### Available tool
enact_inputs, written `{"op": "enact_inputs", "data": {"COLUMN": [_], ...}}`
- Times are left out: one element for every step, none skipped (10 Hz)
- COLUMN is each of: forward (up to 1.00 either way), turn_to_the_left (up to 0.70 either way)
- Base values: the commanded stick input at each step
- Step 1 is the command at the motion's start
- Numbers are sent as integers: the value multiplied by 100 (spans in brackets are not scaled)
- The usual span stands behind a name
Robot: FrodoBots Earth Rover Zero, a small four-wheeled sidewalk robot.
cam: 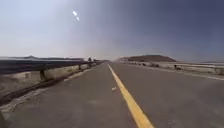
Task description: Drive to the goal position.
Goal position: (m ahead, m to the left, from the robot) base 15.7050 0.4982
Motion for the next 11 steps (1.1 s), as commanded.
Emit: {"op": "enact_inputs", "data": {"forward": [50,50,50,50,50,50,50,50,50,50,50], "turn_to_the_left": [0,0,2,21,50,50,50,27,2,0,0]}}
